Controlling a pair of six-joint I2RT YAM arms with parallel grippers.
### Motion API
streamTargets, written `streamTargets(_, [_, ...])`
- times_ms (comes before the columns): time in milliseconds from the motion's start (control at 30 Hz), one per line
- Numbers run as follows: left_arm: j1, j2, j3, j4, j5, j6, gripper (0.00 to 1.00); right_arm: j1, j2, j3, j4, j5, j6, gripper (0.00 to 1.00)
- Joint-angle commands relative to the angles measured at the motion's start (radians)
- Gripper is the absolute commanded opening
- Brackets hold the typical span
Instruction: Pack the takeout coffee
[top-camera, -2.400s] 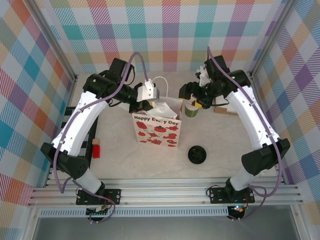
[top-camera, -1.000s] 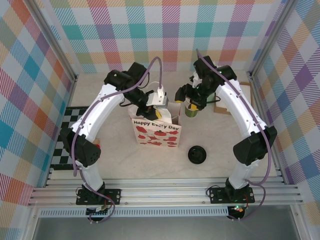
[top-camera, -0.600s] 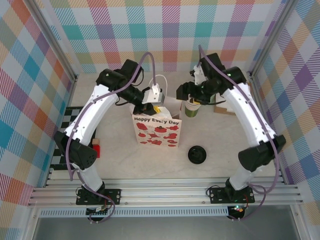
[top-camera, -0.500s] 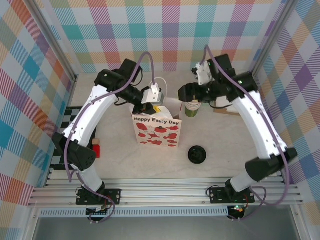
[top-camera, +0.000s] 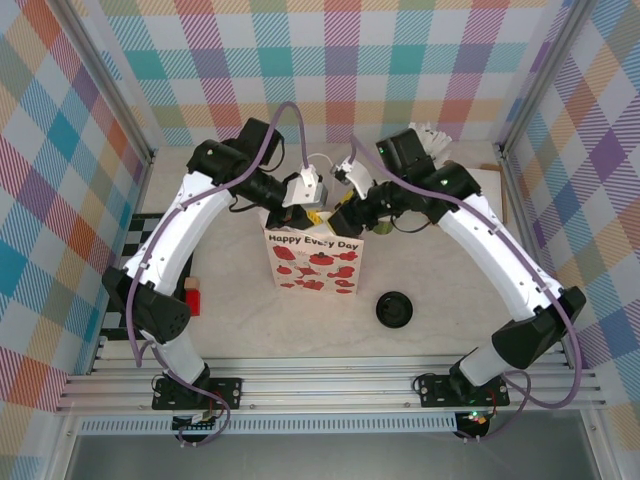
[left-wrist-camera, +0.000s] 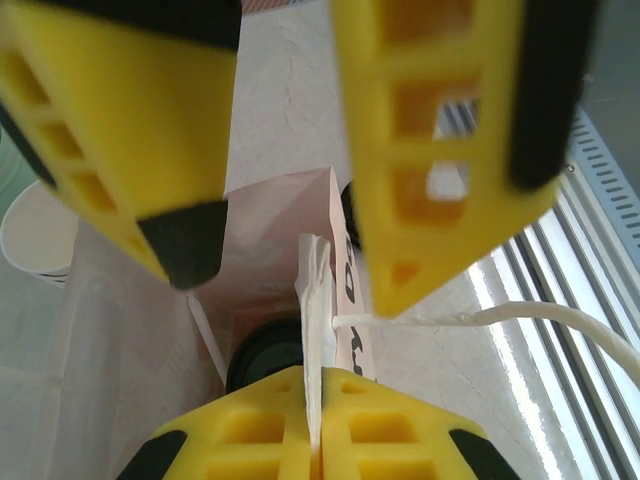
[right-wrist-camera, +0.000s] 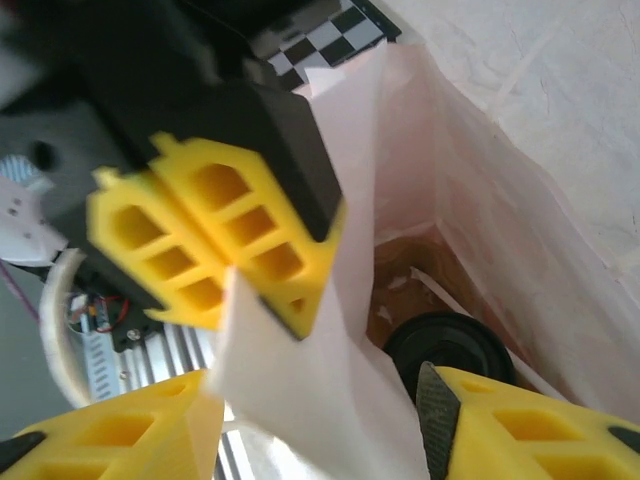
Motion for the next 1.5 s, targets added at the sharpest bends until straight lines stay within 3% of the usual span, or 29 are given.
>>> streamTargets(0, [0.013,-0.032,-0.014,-0.011,0.064,0.007,0.08,0.012,-0.001,-0.018,0.091,0.014,-0.073,0.51])
streamTargets(133, [0.014,-0.034,-0.015,0.000,0.059,-0.007,0.08,0.025,-0.006,-0.052,0.125,-0.019,-0.069,0.24])
streamTargets(200, [0.019,-0.047,-0.031,0.053,0.020,-0.075,0.25,0.031,-0.019,-0.072,0.137,-0.023,-0.065,0.08])
streamTargets(233, [0.026,-0.059,-0.047,0.098,-0.006,-0.137,0.39,0.035,-0.020,-0.073,0.126,-0.017,-0.074,0.03])
streamTargets(267, [0.038,-0.074,-0.061,0.126,-0.025,-0.171,0.49,0.041,-0.016,-0.067,0.106,-0.011,-0.088,0.00])
streamTargets(367, [0.085,-0.140,-0.114,0.196,-0.049,-0.239,0.60,0.053,-0.001,-0.044,0.059,-0.012,-0.106,0.00])
streamTargets(433, [0.122,-0.220,-0.208,0.347,-0.074,-0.347,0.66,0.057,0.004,-0.041,0.057,-0.019,-0.095,0.00])
streamTargets(467, [0.134,-0.272,-0.277,0.464,-0.111,-0.426,0.75,0.057,0.007,-0.047,0.065,-0.013,-0.081,0.00])
streamTargets(500, [0.136,-0.315,-0.344,0.576,-0.165,-0.507,0.92,0.057,0.012,-0.051,0.070,-0.002,-0.065,0.00])
streamTargets(533, [0.136,-0.360,-0.411,0.689,-0.215,-0.589,1.00,0.057,0.022,-0.056,0.069,0.010,-0.053,0.00])
streamTargets(633, [0.136,-0.442,-0.551,0.913,-0.297,-0.850,1.00,0.061,0.079,-0.037,0.037,0.041,-0.034,0.00])
streamTargets(700, [0.136,-0.469,-0.613,0.987,-0.415,-1.047,1.00,0.071,0.125,0.005,0.008,0.065,-0.027,0.00])
streamTargets(833, [0.136,-0.467,-0.647,0.860,-0.709,-1.344,1.00,0.105,0.224,0.120,-0.062,0.196,-0.013,0.00])
streamTargets(933, [0.136,-0.465,-0.675,0.758,-0.793,-1.474,0.97,0.118,0.255,0.152,-0.087,0.260,0.007,0.00])
streamTargets(1267, [0.136,-0.525,-0.777,0.725,-0.721,-1.588,0.80,0.122,0.236,0.253,-0.085,0.139,-0.001,0.00])
streamTargets(1367, [0.136,-0.526,-0.778,0.715,-0.663,-1.575,0.72,0.122,0.258,0.324,-0.080,0.126,0.034,0.00])
streamTargets(1467, [0.136,-0.533,-0.793,0.722,-0.657,-1.572,0.58,0.122,0.274,0.348,-0.100,0.190,0.017,0.00])
